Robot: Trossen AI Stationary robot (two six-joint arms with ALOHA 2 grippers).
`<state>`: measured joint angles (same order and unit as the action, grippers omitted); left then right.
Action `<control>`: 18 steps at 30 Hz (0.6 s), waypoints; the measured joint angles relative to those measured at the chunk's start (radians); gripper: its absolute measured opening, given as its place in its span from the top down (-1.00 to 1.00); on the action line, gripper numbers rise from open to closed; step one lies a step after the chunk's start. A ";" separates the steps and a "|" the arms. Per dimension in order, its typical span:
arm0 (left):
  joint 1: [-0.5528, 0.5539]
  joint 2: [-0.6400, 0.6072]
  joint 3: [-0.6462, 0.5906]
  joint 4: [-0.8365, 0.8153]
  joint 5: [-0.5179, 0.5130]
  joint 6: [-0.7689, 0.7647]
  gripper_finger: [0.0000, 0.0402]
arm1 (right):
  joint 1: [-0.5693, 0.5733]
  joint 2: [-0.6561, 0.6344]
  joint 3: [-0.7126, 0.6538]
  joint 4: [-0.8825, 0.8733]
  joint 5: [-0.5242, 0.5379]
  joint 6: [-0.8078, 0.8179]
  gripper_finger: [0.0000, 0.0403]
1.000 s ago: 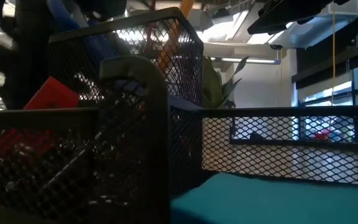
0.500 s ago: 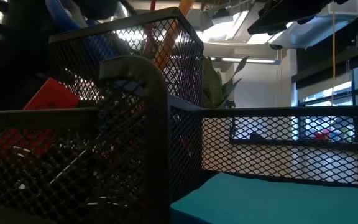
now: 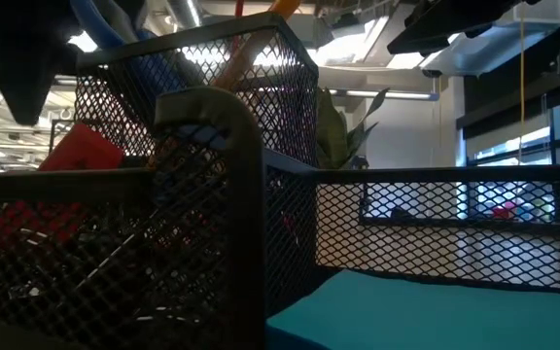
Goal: Pick and place office supplies into organizer
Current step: Put the orange pencil into the black desk organizer
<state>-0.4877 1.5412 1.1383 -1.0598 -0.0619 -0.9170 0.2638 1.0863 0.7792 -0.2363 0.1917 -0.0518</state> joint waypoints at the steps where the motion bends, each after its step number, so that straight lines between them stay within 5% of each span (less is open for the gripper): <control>1: 0.000 -0.011 -0.011 0.035 0.012 -0.031 0.99 | 0.000 0.000 0.000 0.000 0.000 0.004 0.15; 18: -0.029 0.007 -0.254 0.526 -0.072 -0.089 0.94 | 0.000 0.000 0.000 0.001 0.001 -0.005 0.15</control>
<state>-0.5167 1.5486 0.8843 -0.5339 -0.1336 -1.0064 0.2638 1.0863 0.7792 -0.2352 0.1925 -0.0565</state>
